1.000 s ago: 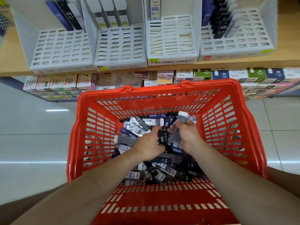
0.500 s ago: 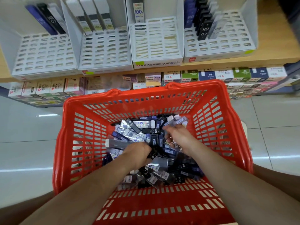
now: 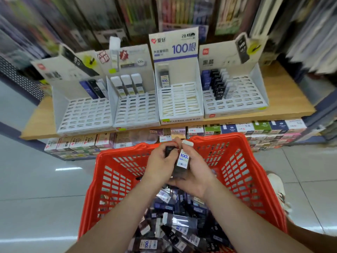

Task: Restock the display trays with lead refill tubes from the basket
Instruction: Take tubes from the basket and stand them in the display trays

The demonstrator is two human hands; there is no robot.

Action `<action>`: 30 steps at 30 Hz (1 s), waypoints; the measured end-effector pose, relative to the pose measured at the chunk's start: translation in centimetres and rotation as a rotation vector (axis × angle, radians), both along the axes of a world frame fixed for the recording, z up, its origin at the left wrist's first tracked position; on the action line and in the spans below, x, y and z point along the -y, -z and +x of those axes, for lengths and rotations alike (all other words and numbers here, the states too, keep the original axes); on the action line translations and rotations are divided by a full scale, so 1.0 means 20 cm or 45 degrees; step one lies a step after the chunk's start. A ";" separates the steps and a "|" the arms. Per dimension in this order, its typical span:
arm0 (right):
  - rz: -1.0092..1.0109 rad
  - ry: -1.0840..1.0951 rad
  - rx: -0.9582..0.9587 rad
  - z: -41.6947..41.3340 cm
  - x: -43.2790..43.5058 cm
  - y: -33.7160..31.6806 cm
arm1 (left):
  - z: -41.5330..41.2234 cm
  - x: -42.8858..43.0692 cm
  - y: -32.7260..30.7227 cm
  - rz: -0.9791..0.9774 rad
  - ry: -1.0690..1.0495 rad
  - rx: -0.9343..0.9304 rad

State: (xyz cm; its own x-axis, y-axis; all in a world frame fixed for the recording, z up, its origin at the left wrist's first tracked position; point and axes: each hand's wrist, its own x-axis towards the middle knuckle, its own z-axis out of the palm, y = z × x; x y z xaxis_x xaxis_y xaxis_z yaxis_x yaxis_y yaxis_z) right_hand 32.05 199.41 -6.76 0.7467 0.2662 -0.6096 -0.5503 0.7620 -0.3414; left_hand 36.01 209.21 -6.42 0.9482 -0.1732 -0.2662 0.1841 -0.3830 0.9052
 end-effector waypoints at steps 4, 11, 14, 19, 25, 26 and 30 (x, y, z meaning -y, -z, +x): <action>0.055 0.018 0.045 0.04 -0.04 -0.15 | 0.02 0.03 -0.21 0.136 0.042 0.285; -0.097 -0.089 0.247 0.08 0.00 -0.30 | 0.09 -0.05 -0.36 0.778 0.313 0.527; -0.202 -0.082 0.275 0.09 0.04 -0.34 | 0.12 -0.05 -0.42 0.605 0.298 0.441; -0.381 -0.209 0.402 0.10 0.13 -0.44 | 0.19 -0.03 -0.60 -0.025 0.225 0.063; -0.487 -0.429 0.527 0.14 0.24 -0.46 | 0.31 -0.01 -0.70 -0.044 0.358 -0.005; -0.502 -0.442 0.544 0.15 0.26 -0.45 | 0.34 -0.01 -0.71 -0.014 0.328 0.074; -0.480 -0.264 0.630 0.21 0.31 -0.39 | 0.46 -0.03 -0.73 -0.185 0.101 0.119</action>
State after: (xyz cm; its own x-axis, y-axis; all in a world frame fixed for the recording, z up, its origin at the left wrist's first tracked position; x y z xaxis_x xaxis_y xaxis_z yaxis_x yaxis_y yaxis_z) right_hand 36.17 193.29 1.01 0.9193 0.2697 -0.2866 -0.3819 0.4357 -0.8150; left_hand 45.28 209.81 8.15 0.9496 -0.2785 -0.1440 0.0709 -0.2567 0.9639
